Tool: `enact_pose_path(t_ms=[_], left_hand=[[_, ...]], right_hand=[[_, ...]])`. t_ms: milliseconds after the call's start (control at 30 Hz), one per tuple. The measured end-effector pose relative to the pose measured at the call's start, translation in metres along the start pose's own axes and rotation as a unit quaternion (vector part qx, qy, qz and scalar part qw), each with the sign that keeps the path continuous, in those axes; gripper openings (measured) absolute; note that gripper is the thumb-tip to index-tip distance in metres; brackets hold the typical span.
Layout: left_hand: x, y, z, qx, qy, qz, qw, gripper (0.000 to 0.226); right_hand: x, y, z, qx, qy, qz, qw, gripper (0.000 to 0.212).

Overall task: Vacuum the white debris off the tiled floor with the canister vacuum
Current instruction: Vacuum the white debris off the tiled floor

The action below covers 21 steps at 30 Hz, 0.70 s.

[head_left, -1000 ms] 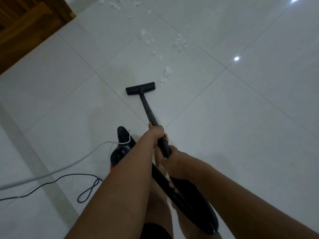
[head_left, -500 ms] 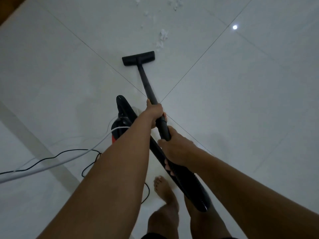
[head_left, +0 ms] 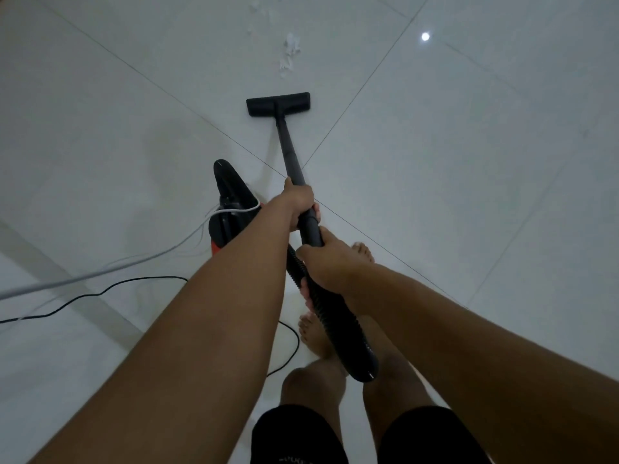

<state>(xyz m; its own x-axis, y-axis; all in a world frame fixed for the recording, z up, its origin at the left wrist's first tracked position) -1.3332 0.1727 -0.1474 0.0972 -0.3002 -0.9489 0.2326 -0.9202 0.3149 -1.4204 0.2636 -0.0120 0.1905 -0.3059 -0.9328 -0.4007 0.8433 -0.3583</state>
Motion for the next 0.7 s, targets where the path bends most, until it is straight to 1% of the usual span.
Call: enact_pose_path(t_ms=[67, 133, 167, 233, 333, 400, 567, 633, 700], left_hand=[[-0.006, -0.008, 0.005, 0.015, -0.007, 0.002, 1.000, 0.056], [-0.010, -0.016, 0.009, 0.021, -0.010, 0.002, 1.000, 0.056], [-0.011, -0.021, 0.011, 0.027, -0.012, 0.002, 1.000, 0.056], [-0.014, -0.031, 0.017, 0.044, -0.017, 0.002, 0.999, 0.058], [-0.011, -0.047, 0.023, 0.054, -0.024, -0.005, 0.998, 0.061], [-0.007, -0.050, 0.024, 0.051, -0.025, -0.006, 0.998, 0.060], [0.002, -0.042, 0.025, 0.045, -0.028, -0.006, 0.999, 0.053], [0.005, -0.036, 0.027, 0.044, -0.030, -0.007, 0.999, 0.051], [0.008, -0.027, 0.031, 0.047, -0.034, -0.004, 0.998, 0.051]], right_hand=[[-0.020, 0.004, -0.004, -0.037, 0.013, -0.004, 0.999, 0.039], [-0.038, 0.003, -0.015, -0.077, 0.047, -0.035, 0.995, 0.044], [-0.047, 0.003, -0.019, -0.080, 0.054, -0.047, 0.994, 0.047], [-0.046, 0.013, -0.018, -0.062, 0.063, -0.046, 0.995, 0.047], [-0.034, 0.036, -0.009, -0.025, 0.069, -0.007, 0.997, 0.046], [-0.026, 0.042, -0.010, -0.050, 0.082, -0.004, 0.995, 0.046], [-0.018, 0.034, -0.015, -0.037, 0.083, -0.019, 0.996, 0.051], [-0.017, 0.026, -0.019, -0.028, 0.085, -0.035, 0.995, 0.052], [-0.014, 0.018, -0.022, -0.037, 0.083, -0.031, 0.995, 0.051]])
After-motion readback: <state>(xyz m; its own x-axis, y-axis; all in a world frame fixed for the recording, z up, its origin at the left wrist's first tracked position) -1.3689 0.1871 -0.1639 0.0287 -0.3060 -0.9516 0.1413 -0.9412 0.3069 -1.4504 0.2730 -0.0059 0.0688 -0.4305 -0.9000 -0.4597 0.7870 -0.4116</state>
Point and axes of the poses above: each hand's wrist, its own x-axis towards the middle knuckle, its own z-axis out of the palm, y = z × x, the point moved 9 cm from there along x, towards the middle knuckle, and after that the axes turned 8 degrees about -x, right-handed, at the moved point
